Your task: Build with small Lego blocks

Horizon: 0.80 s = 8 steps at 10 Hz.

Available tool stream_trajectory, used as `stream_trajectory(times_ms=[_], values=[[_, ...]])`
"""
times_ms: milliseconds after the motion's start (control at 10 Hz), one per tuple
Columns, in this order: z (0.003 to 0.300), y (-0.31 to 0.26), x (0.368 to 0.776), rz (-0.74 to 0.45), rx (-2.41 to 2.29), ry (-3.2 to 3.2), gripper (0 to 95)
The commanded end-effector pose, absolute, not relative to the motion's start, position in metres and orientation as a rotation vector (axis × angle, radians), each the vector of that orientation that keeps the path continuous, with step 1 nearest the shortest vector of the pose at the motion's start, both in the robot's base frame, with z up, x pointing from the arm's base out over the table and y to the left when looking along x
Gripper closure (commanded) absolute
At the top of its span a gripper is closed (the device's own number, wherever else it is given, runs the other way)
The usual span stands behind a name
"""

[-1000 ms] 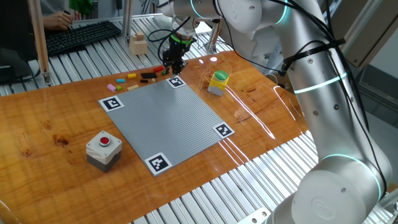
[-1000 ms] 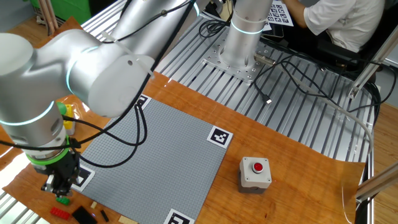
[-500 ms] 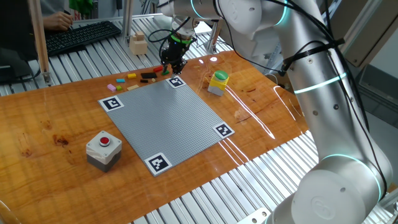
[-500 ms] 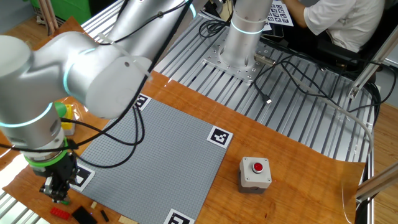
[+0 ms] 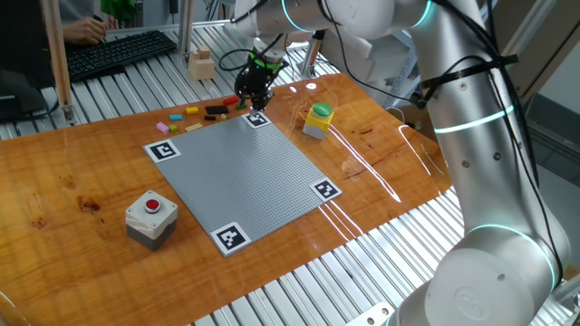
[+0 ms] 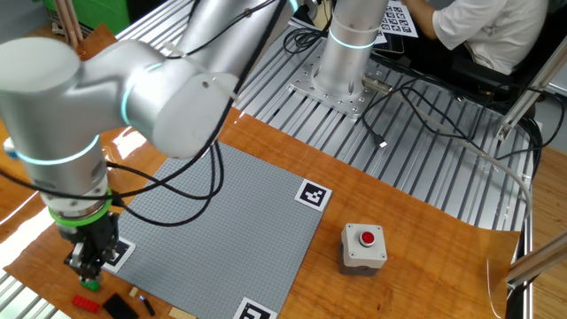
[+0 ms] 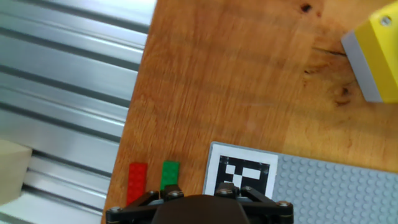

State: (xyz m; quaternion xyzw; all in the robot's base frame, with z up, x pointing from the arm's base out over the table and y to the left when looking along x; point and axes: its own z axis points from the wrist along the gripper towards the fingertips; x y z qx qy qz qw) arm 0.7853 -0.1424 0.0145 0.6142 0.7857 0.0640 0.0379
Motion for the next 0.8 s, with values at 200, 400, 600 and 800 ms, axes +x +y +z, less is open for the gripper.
stream_trajectory(times_ms=[200,400,600,800], values=[[0.0138,-0.1432,0.7871,0.211,1.882,2.397,57.0],[0.0138,-0.1432,0.7871,0.218,1.893,2.381,57.0],[0.0138,-0.1432,0.7871,0.223,1.903,2.370,57.0],[0.0138,-0.1432,0.7871,0.226,1.899,2.377,57.0]])
